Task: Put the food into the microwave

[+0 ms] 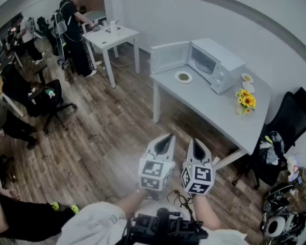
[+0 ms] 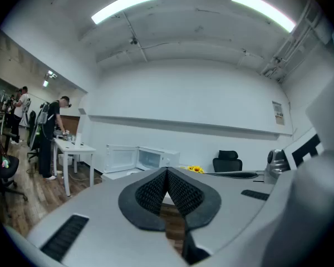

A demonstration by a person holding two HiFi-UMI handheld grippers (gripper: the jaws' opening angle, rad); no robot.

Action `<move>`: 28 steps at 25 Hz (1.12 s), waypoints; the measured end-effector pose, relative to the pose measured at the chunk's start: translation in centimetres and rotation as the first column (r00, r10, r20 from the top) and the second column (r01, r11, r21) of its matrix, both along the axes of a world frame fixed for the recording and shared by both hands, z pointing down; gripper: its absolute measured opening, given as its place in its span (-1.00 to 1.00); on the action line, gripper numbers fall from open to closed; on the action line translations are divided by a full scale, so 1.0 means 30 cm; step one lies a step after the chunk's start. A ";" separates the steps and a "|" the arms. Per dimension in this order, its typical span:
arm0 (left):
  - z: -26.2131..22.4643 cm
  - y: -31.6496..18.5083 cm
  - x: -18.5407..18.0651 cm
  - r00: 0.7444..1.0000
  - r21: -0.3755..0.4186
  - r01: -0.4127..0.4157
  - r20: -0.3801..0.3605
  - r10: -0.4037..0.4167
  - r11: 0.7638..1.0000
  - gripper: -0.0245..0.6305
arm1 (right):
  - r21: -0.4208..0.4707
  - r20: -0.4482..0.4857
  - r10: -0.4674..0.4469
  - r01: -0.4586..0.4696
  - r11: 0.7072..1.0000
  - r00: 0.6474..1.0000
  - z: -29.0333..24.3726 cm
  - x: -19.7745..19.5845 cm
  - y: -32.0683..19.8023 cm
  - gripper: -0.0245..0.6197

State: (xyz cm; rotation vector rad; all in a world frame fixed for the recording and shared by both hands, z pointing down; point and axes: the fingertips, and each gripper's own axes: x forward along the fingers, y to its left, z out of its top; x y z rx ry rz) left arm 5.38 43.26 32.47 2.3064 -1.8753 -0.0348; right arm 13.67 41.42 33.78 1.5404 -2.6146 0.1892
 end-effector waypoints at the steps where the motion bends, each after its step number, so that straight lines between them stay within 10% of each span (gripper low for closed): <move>1: 0.000 -0.006 0.003 1.000 0.000 0.001 -0.002 -0.001 1.000 -0.90 | 0.003 -0.004 0.001 -0.001 1.000 1.000 -0.003 0.004 -0.006 -0.86; 28: 0.034 -0.150 -0.173 0.999 -0.032 -0.041 -0.003 0.041 0.999 -0.90 | -0.042 0.051 0.094 -0.091 0.995 0.994 0.050 -0.129 -0.127 -0.85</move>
